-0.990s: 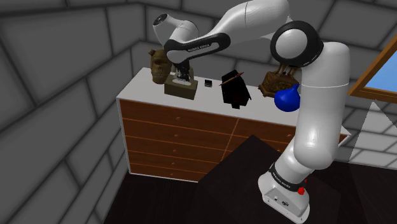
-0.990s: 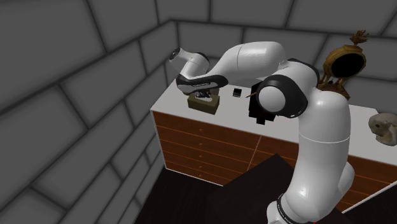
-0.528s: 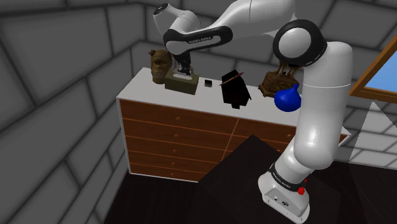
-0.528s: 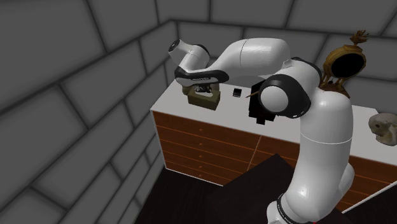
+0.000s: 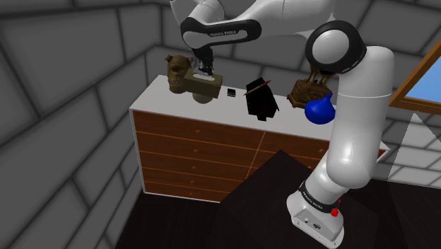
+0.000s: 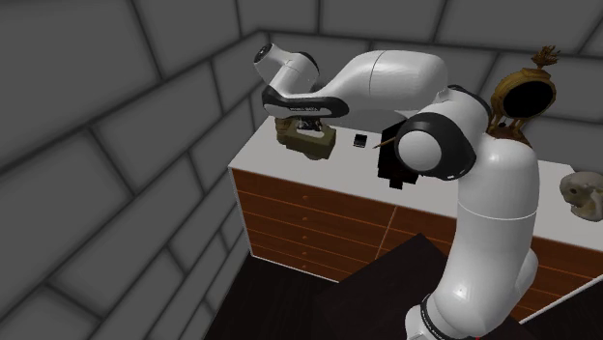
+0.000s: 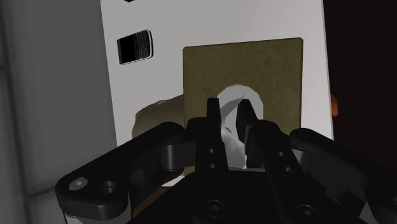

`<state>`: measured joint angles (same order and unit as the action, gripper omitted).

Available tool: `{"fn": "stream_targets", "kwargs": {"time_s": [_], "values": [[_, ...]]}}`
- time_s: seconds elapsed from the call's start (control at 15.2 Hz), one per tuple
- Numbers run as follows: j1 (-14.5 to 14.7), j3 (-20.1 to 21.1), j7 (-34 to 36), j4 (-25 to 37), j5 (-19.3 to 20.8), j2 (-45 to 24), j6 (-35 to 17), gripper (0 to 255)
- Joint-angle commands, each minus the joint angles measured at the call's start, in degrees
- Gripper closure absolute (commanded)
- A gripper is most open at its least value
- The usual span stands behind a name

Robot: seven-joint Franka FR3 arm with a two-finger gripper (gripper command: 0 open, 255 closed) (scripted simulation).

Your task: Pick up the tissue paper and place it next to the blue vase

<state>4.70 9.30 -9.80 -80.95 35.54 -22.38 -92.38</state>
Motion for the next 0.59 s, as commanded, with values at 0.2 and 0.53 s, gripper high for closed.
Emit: {"fn": "stream_targets", "kwargs": {"time_s": [0.2,0.53], "values": [[0.4,0.0,-1.8,3.8,-0.1,0.0,3.3,255],[0.9,0.0,-3.7,8.1,0.0,-0.5,6.7,255]]}}
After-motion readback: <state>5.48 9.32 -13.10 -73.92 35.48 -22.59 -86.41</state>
